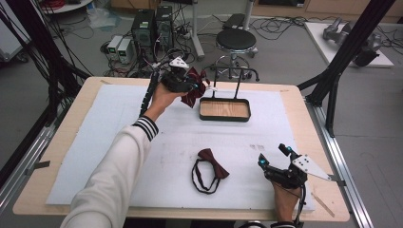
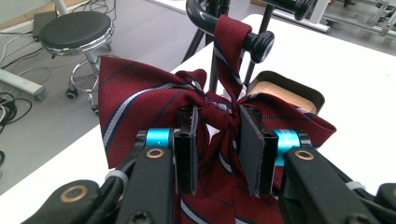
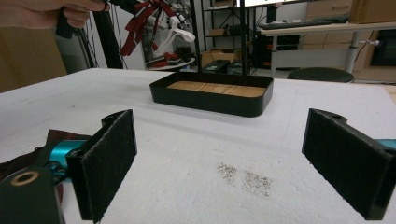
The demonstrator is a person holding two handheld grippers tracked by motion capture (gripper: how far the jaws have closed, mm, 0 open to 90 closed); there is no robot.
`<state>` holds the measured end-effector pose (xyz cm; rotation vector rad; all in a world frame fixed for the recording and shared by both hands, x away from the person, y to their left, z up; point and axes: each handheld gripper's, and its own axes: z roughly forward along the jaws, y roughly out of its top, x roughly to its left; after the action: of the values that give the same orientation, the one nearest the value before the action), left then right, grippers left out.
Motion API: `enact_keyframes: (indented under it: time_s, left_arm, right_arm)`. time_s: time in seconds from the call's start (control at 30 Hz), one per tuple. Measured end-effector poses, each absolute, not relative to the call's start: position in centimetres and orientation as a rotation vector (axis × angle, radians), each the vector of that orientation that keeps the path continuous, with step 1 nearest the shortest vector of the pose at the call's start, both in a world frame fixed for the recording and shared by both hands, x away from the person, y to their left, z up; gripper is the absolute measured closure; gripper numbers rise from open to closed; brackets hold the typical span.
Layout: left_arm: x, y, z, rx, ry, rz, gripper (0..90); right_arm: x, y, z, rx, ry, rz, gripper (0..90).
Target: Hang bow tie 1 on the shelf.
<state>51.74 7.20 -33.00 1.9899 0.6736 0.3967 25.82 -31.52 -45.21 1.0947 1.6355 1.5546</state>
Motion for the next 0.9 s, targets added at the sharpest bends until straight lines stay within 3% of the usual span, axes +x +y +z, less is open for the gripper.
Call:
enact_keyframes:
  time_s: [0.1,0.27,0.4,0.9]
  left_arm:
    - [51.7,7.2,-33.0,1.994,0.670,0.401,62.6]
    - [51.6,7.3,-32.8,1.960,0.663,0.418,30.6]
    - [51.3,7.6,-32.7,1.950,0.668,0.422,16.5]
    - [47.6,12.3,-31.5,1.850,0.621,0.443,15.4]
  right_arm:
    - [25.8,-31.5,-45.2,1.094,1.637,1.550,9.3]
    - [25.8,-31.5,-45.2,1.093,1.635,1.555,9.3]
    - [25.8,-31.5,-45.2,1.096,1.634,1.556,9.3]
    - [25.9,-31.5,-45.2,1.101,1.634,1.549,9.3]
